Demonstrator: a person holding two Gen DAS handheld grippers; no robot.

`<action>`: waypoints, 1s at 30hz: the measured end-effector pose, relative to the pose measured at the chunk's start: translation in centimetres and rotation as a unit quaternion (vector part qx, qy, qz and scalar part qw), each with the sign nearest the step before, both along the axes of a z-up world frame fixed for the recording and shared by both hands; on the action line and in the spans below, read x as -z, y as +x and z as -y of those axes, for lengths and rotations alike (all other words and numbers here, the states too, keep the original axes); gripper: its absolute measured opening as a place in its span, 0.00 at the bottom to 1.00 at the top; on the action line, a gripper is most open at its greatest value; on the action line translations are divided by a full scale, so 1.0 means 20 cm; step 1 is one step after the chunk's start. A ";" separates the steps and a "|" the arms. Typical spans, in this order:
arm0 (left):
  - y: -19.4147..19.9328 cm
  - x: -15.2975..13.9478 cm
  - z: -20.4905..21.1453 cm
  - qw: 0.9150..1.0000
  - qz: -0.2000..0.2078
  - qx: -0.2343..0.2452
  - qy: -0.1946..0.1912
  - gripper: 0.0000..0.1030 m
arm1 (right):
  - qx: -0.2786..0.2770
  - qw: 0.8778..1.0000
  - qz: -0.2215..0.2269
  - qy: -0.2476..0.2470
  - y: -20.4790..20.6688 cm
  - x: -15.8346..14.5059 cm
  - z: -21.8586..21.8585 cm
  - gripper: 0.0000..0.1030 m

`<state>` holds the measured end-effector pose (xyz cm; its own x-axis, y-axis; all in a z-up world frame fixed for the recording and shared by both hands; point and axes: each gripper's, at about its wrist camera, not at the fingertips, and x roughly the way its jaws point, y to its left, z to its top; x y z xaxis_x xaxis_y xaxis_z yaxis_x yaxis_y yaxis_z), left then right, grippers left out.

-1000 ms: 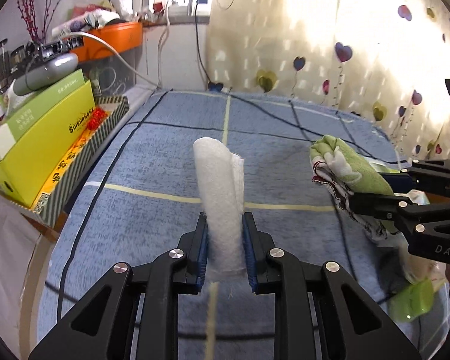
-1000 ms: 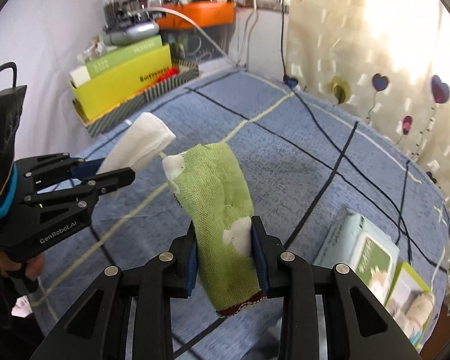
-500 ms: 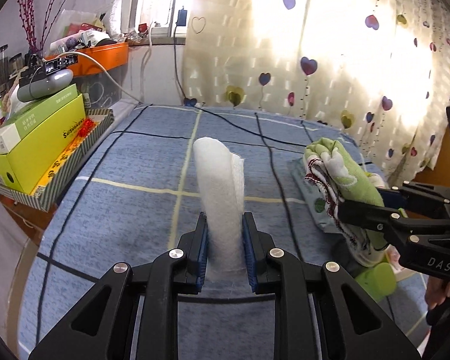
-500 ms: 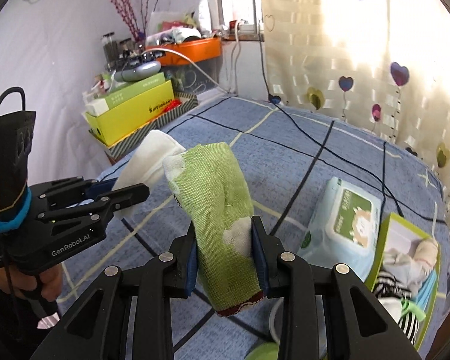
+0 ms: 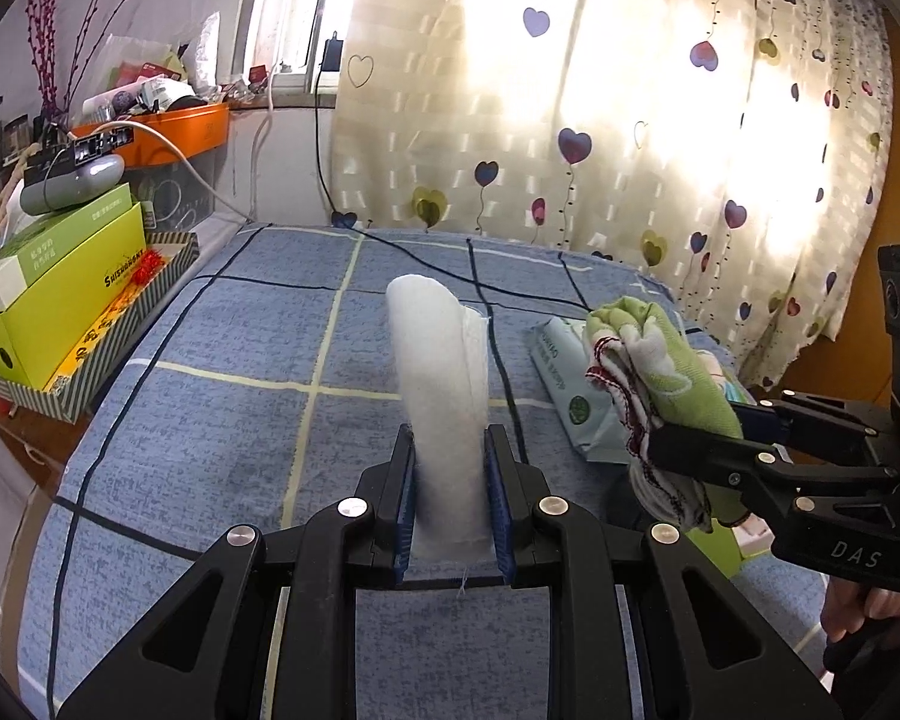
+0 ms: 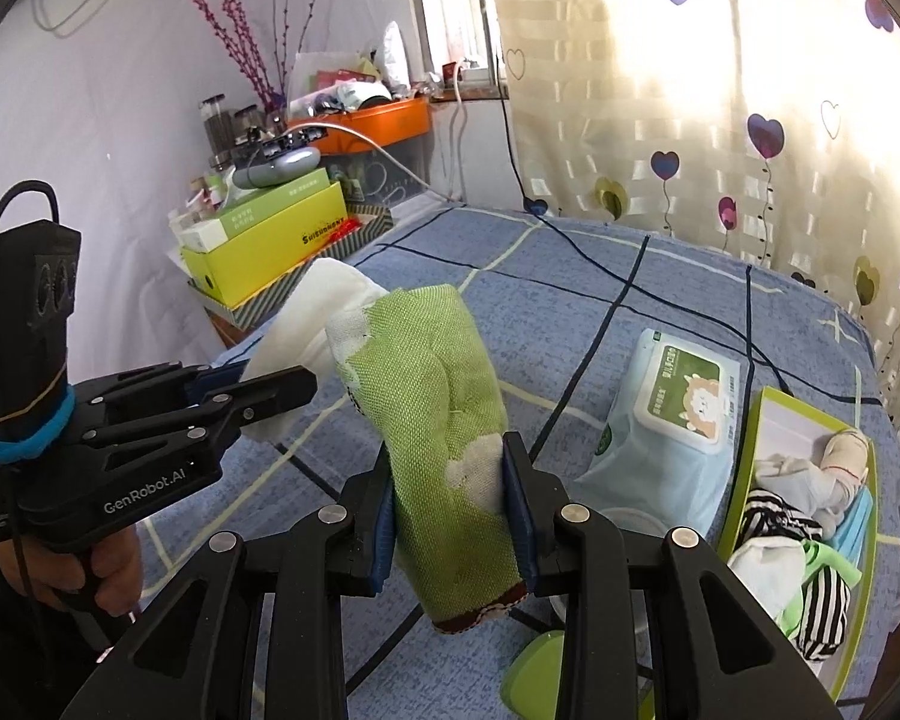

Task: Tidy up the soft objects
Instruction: 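Carry the green cloth and white towel over the white box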

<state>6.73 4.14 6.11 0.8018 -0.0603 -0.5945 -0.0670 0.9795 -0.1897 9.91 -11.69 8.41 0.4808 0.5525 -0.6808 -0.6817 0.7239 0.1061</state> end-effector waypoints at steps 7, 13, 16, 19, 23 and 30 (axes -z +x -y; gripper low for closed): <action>-0.02 -0.03 0.05 1.000 0.006 0.009 0.003 0.21 | 0.004 1.000 0.005 0.010 -0.03 -0.02 0.04 0.29; -0.03 -0.05 0.09 1.000 0.011 0.017 0.005 0.21 | 0.010 1.000 0.006 0.015 -0.05 -0.03 0.10 0.29; -0.02 -0.06 0.12 1.000 0.013 0.022 0.005 0.21 | 0.016 1.000 0.008 0.017 -0.05 -0.03 0.13 0.29; -0.02 -0.07 0.17 0.999 0.015 0.030 0.008 0.21 | 0.023 0.999 0.011 0.021 -0.06 -0.04 0.17 0.29; -0.02 -0.09 0.23 0.999 0.019 0.042 0.011 0.21 | 0.034 0.999 0.014 0.025 -0.06 -0.05 0.23 0.29; 0.00 -0.12 0.34 0.998 0.023 0.063 0.015 0.21 | 0.056 0.998 0.021 0.033 -0.09 -0.07 0.35 0.29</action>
<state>6.68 -2.62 8.52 0.8160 -0.1450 -0.5595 0.0645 0.9848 -0.1612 8.14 -18.61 9.86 0.5689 0.5365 -0.6233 -0.6020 0.7880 0.1288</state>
